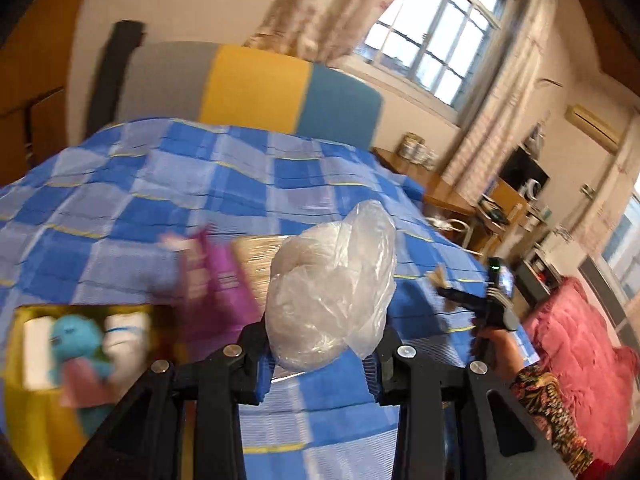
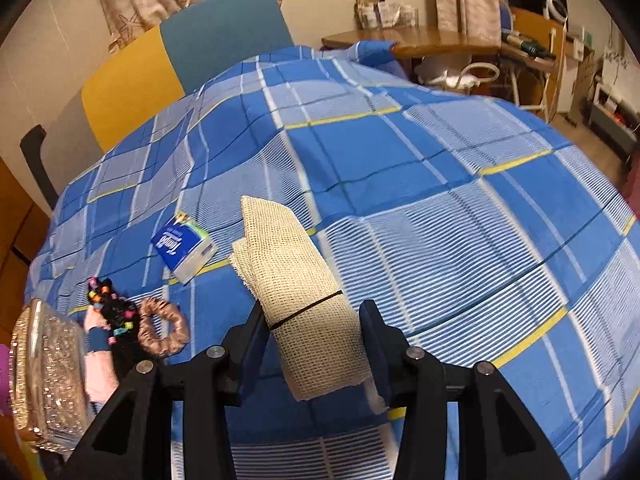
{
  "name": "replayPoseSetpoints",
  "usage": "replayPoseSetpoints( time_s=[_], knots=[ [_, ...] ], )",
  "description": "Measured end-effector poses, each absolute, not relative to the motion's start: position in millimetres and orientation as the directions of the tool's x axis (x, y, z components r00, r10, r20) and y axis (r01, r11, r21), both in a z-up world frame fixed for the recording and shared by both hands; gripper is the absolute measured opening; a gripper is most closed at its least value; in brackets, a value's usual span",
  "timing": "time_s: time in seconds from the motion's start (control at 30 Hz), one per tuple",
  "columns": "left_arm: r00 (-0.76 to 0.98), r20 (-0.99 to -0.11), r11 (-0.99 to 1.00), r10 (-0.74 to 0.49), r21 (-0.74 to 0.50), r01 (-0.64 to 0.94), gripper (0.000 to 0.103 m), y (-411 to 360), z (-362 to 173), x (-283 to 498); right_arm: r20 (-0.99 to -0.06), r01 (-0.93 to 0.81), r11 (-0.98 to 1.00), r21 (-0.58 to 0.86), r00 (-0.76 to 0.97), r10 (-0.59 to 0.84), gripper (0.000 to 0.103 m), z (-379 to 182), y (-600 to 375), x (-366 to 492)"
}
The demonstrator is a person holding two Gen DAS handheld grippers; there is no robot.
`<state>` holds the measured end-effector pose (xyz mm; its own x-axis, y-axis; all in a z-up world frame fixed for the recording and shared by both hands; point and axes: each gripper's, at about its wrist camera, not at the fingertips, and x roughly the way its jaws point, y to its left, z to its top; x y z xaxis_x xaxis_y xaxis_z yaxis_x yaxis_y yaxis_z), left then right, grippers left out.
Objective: Organize soft objects
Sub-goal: 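Carry the plastic bag into the gold tray and open the left tool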
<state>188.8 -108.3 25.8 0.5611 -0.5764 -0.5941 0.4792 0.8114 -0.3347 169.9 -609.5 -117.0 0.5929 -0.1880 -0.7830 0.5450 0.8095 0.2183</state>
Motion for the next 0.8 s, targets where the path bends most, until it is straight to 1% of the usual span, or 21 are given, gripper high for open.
replayPoseSetpoints(
  time_s=[0.2, 0.43, 0.6, 0.63, 0.8],
  knots=[
    [0.623, -0.642, 0.894, -0.448, -0.31, 0.323, 0.037, -16.7, -1.0, 188.5, -0.783, 0.559, 0.8, 0.219, 0.59, -0.198, 0.046, -117.5, -611.1, 166.5],
    [0.601, -0.744, 0.952, -0.291, -0.287, 0.107, 0.037, 66.4, -64.8, 190.8, -0.787, 0.564, 0.803, 0.19, 0.577, -0.219, 0.046, -119.2, -608.7, 166.3],
    [0.564, -0.793, 0.961, -0.23, -0.277, 0.003, 0.037, 95.4, -97.8, 192.4, -0.771, 0.568, 0.805, 0.172, 0.586, -0.249, 0.046, -115.5, -607.4, 164.8],
    [0.557, -0.804, 0.966, -0.21, -0.259, -0.01, 0.037, 98.1, -103.4, 193.3, -0.762, 0.571, 0.805, 0.164, 0.591, -0.264, 0.046, -113.2, -606.7, 163.3],
    [0.514, -0.842, 0.976, -0.162, -0.212, -0.04, 0.037, 110.1, -126.3, 196.8, -0.681, 0.563, 0.823, 0.074, 0.632, -0.371, 0.046, -86.4, -591.6, 154.3]
  ],
)
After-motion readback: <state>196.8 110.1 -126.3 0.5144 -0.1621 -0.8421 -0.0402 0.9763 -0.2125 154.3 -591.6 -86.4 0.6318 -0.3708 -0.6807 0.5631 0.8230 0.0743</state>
